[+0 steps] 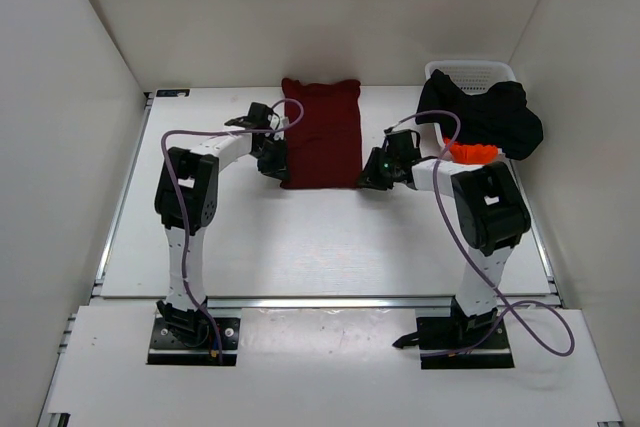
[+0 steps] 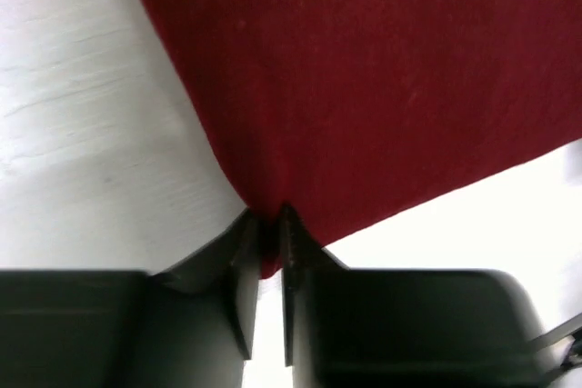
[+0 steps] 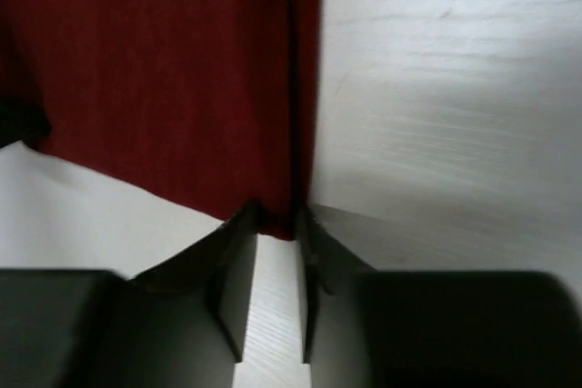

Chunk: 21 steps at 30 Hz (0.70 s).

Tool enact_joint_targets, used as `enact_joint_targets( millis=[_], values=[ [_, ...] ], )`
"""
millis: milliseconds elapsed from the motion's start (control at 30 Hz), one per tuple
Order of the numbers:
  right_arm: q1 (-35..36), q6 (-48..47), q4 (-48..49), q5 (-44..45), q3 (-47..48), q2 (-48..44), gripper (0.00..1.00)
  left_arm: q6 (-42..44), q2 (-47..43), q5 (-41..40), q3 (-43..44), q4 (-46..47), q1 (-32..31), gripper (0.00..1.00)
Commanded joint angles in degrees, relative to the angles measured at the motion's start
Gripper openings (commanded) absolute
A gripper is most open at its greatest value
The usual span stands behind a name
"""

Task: Fold and stack the t-shirts
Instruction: Grab one side of the 2/3 rectangular tshirt with both arms, then fold the long partially folded tshirt into a neat square

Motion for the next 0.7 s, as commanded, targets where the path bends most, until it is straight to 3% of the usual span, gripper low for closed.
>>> enact_joint_targets(
  millis=[0, 33, 100, 233, 367, 667],
  values=[
    [0.15, 2.19, 1.81, -4.1, 0.02, 1.2, 0.18, 0.67, 0.11, 1.66, -0.04, -0.55, -0.54, 0.09],
    [0.24, 2.54, 1.99, -5.25, -0.34, 1.46, 0.12, 0.75, -0.24, 1.75, -0.04, -1.25, -0.11, 0.03],
    [-0.2, 2.99, 1.03, -6.49, -1.74, 0.5, 0.0, 1.45, -1.72, 2.54, -1.87, -1.26, -0.01, 0.0],
    [0.76, 2.28, 0.41, -8.07, -6.3, -5.46, 0.0, 4.17, -8.22, 4.56, -9.16, -3.88, 2.18, 0.0],
    [3.22, 1.67, -5.91, -9.48, -10.71, -13.2, 0.0, 10.23, -13.24, 7.64, -15.24, -13.01, 2.62, 0.0],
    [16.4, 4.12, -21.73, -5.35, -17.83, -35.08, 0.0, 22.81, -25.88, 6.42, -21.21, -33.23, 1.21, 0.0]
  ],
)
